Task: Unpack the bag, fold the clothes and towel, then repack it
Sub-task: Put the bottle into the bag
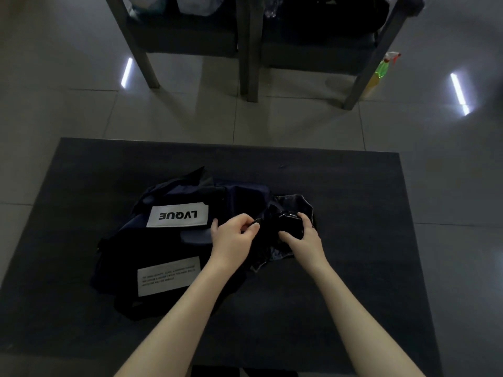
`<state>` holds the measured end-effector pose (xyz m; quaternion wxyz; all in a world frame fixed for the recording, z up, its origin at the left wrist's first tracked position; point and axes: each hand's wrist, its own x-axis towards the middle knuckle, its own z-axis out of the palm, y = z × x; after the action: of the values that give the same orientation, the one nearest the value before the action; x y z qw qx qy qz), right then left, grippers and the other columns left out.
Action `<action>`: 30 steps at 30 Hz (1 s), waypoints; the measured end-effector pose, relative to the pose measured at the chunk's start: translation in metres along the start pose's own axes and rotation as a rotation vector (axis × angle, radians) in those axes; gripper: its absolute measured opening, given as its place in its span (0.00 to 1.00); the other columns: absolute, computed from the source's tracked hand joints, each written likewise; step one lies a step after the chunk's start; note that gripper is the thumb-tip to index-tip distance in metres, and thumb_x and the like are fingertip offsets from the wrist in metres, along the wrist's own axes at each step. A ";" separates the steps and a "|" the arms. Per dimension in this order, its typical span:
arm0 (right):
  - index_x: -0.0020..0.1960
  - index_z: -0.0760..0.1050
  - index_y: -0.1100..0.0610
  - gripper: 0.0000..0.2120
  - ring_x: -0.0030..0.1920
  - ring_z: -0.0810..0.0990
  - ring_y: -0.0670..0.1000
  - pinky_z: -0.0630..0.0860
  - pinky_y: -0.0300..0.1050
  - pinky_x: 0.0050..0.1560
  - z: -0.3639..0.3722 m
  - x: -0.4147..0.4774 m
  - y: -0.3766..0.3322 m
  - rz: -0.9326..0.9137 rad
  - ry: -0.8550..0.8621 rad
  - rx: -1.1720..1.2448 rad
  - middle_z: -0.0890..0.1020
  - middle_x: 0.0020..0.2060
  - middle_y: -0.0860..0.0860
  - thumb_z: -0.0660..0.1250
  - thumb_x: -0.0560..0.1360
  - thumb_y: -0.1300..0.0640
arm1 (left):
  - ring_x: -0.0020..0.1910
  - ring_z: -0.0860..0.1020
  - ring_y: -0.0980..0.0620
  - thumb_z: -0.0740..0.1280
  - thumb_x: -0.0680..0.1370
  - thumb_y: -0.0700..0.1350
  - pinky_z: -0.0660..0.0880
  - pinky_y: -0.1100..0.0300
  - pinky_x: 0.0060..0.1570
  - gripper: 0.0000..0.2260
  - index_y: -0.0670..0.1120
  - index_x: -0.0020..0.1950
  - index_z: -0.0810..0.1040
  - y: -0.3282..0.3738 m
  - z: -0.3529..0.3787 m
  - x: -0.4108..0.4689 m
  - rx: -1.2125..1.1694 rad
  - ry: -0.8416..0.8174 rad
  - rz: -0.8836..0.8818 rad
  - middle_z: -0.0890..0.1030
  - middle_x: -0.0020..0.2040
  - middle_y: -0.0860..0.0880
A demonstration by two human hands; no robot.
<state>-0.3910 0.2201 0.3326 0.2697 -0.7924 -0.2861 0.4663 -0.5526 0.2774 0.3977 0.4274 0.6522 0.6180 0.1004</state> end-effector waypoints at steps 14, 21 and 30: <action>0.74 0.60 0.44 0.30 0.65 0.70 0.55 0.70 0.42 0.58 0.042 0.005 -0.025 -0.068 -0.062 -0.055 0.66 0.68 0.57 0.67 0.75 0.49 | 0.38 0.79 0.47 0.66 0.78 0.43 0.76 0.50 0.43 0.06 0.48 0.42 0.79 0.008 -0.026 -0.024 -0.365 -0.017 0.107 0.80 0.36 0.48; 0.74 0.62 0.50 0.30 0.62 0.75 0.53 0.74 0.45 0.59 0.044 0.004 -0.039 -0.078 -0.055 0.013 0.76 0.62 0.55 0.69 0.74 0.53 | 0.36 0.78 0.55 0.66 0.78 0.41 0.76 0.60 0.41 0.06 0.48 0.41 0.79 0.011 -0.033 -0.026 -0.413 -0.035 0.102 0.80 0.35 0.52; 0.74 0.59 0.43 0.22 0.65 0.72 0.54 0.74 0.57 0.61 0.045 0.001 -0.027 0.178 -0.327 0.432 0.72 0.66 0.50 0.56 0.81 0.49 | 0.39 0.79 0.52 0.65 0.79 0.40 0.77 0.56 0.44 0.07 0.47 0.42 0.79 0.012 -0.034 -0.025 -0.459 -0.064 0.081 0.80 0.37 0.48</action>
<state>-0.4362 0.2465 0.3319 0.3404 -0.6531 -0.1490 0.6599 -0.5718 0.2715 0.4365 0.5796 0.5650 0.5383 0.2345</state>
